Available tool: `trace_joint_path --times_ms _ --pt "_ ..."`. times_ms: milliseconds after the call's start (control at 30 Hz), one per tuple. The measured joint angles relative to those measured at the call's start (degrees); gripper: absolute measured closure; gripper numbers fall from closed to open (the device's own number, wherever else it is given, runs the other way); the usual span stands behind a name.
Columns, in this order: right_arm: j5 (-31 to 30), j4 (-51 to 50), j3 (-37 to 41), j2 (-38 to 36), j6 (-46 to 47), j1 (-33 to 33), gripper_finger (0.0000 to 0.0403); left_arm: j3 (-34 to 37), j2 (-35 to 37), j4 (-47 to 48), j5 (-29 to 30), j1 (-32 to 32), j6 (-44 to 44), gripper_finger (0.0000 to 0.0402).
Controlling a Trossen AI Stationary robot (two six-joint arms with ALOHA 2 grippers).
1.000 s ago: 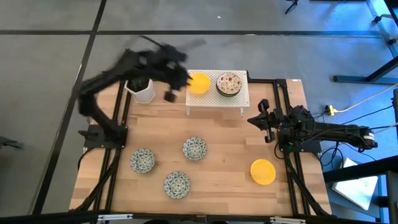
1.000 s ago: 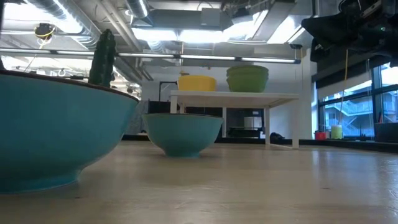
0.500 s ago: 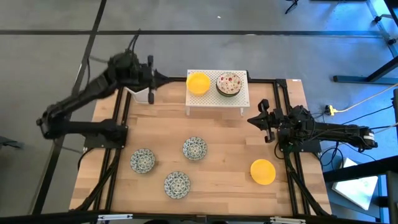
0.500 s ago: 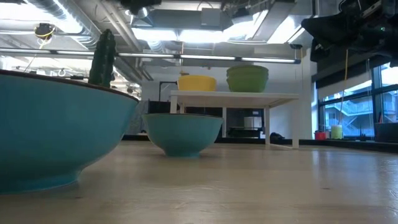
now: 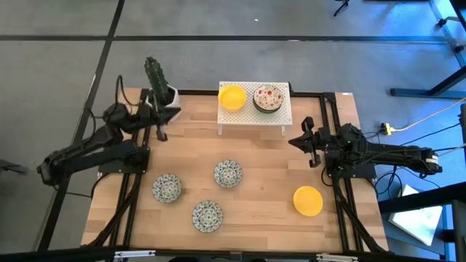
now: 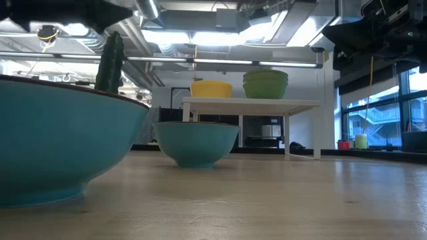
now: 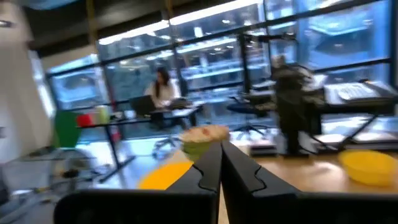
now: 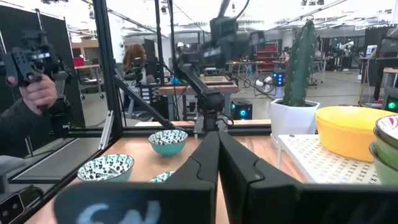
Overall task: Pick & Place Mini bowls
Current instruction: Stack the yellow bowl on top of the yellow bowl on the shelf
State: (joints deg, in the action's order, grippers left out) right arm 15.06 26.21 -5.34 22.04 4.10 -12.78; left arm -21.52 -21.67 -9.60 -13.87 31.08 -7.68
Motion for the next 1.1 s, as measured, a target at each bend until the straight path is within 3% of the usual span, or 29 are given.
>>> trace_joint_path --times_ms 100,333,733,933,1000,1100 --pt "-0.08 0.01 0.00 0.00 0.00 0.00 0.0392 5.07 3.23 -0.99 2.42 -3.40 -1.62 0.0401" --pt "-0.54 0.01 0.00 0.03 0.26 0.00 0.0392 15.46 5.28 -14.02 4.50 -8.65 -3.56 0.0401" --pt "-0.58 -0.39 0.00 1.88 -0.16 0.00 0.0392 17.42 5.23 -9.38 6.82 -8.82 -4.92 0.0399" --pt "-5.05 -1.44 -0.89 1.97 -2.47 0.03 0.0392 17.42 5.09 -9.55 6.32 -8.82 -2.84 0.0400" --pt "-5.17 -4.36 -3.83 1.97 -2.67 0.54 0.0392 17.42 5.06 -9.31 5.46 -8.83 -2.07 0.0398" --pt "-6.66 -18.17 -12.12 2.36 -3.34 2.98 0.0398 17.42 5.09 -8.48 5.09 -8.86 -0.19 0.0395"
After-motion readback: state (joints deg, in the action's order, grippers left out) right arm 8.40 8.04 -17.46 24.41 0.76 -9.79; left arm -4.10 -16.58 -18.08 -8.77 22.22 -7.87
